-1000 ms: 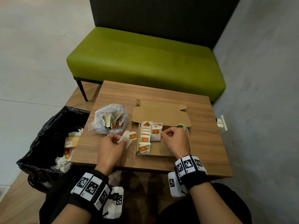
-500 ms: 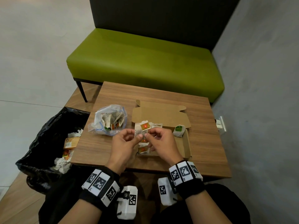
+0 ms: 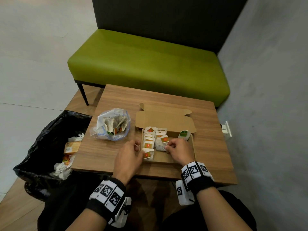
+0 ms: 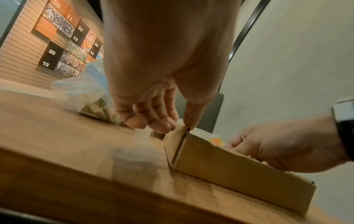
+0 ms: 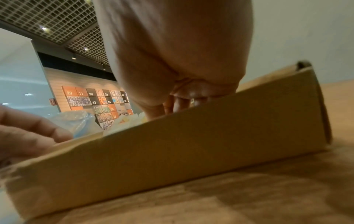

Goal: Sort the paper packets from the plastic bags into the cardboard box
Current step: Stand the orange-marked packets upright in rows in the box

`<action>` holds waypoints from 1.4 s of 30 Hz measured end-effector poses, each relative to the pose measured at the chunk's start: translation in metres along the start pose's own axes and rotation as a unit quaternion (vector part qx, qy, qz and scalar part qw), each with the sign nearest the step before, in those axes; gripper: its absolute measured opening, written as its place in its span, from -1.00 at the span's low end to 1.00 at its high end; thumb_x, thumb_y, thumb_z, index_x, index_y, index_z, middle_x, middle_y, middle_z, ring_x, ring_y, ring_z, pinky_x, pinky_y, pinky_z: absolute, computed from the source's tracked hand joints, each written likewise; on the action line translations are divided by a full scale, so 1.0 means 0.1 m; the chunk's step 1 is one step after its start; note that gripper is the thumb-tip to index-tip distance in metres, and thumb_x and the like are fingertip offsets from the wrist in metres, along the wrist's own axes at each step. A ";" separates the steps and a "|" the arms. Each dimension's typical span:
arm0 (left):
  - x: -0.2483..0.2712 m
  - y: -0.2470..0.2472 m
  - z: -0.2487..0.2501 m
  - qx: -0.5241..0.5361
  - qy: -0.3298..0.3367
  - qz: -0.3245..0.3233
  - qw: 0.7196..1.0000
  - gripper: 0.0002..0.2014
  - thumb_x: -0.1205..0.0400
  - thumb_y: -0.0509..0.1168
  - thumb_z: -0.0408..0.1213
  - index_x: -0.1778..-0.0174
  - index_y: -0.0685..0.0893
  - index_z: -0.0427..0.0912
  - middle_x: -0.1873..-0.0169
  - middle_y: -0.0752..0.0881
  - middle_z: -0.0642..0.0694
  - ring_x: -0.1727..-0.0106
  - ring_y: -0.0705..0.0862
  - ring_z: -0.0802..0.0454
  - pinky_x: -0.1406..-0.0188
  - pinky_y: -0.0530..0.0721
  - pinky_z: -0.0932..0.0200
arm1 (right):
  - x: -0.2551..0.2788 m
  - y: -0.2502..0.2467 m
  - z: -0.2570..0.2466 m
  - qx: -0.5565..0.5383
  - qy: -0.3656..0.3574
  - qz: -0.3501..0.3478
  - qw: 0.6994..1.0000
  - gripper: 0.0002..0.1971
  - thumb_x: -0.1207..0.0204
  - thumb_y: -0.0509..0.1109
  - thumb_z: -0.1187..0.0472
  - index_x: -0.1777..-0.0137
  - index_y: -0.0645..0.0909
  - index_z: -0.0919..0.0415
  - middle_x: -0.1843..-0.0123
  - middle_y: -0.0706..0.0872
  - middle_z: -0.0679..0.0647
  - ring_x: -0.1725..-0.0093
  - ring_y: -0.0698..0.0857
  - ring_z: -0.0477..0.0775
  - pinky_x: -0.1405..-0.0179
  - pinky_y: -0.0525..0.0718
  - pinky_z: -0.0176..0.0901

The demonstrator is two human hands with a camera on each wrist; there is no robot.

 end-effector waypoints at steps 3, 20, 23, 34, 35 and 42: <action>0.00 -0.02 0.01 0.003 0.008 0.002 1.000 -0.83 -0.60 0.42 -0.19 -0.01 0.60 0.15 0.27 0.69 0.16 0.18 0.68 0.20 0.07 0.75 -0.01 | 0.00 0.02 0.00 0.011 0.019 0.012 1.000 -0.92 -0.57 0.48 0.00 0.10 0.74 -0.05 0.14 0.74 -0.15 0.07 0.69 -0.12 0.04 0.72 -0.06; -0.01 -0.03 -0.03 0.017 -0.011 -0.032 0.999 -0.88 -0.62 0.42 -0.14 -0.05 0.68 0.05 0.25 0.72 0.14 0.24 0.73 0.18 0.11 0.79 0.01 | 0.10 0.06 -0.16 0.010 0.032 0.047 0.998 -0.89 -0.43 0.58 0.00 0.18 0.74 -0.03 0.23 0.78 -0.14 0.15 0.74 -0.13 0.21 0.70 -0.17; 0.03 -0.18 0.04 -0.013 0.020 0.002 1.000 -0.91 -0.66 0.37 -0.13 -0.04 0.71 0.01 0.30 0.69 0.16 0.27 0.67 0.29 0.22 0.71 0.24 | 0.10 0.02 -0.15 0.004 0.044 0.049 0.998 -0.91 -0.45 0.56 0.00 0.18 0.73 -0.03 0.23 0.76 -0.16 0.14 0.72 -0.14 0.16 0.75 -0.11; -0.37 -1.09 -0.11 -0.216 0.050 0.187 0.957 -0.76 -0.59 0.41 -0.10 -0.17 0.69 0.04 -0.41 0.44 -0.13 -0.36 0.45 -0.23 -0.21 0.43 -0.23 | 0.21 -0.21 -0.57 -0.020 -0.021 0.135 0.990 -0.97 -0.52 0.50 0.08 0.12 0.74 -0.01 0.25 0.74 -0.16 0.22 0.71 -0.16 0.23 0.74 -0.17; -0.41 -1.08 -0.15 -0.228 0.042 0.156 0.960 -0.72 -0.61 0.39 -0.08 -0.23 0.67 0.06 -0.47 0.42 -0.13 -0.40 0.45 -0.23 -0.25 0.43 -0.27 | 0.21 -0.18 -0.68 -0.023 -0.050 0.139 0.989 -0.97 -0.52 0.49 0.08 0.08 0.73 -0.02 0.20 0.73 -0.16 0.18 0.71 -0.15 0.21 0.72 -0.19; -0.50 -0.97 -0.27 -0.259 0.020 0.099 0.960 -0.60 -0.61 0.34 -0.17 -0.40 0.59 0.03 -0.41 0.52 -0.05 -0.33 0.60 -0.13 -0.24 0.46 -0.26 | 0.20 0.15 -1.47 0.006 -0.168 0.043 0.985 -0.83 -0.59 0.43 0.01 -0.15 0.69 -0.09 -0.14 0.45 -0.08 -0.01 0.58 -0.06 0.17 0.56 -0.32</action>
Point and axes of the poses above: each hand's wrist, its own x-axis away from the middle knuckle, its own y-axis out of the palm, z = x × y, the point moved 2 cm from there along -x, towards the middle knuckle
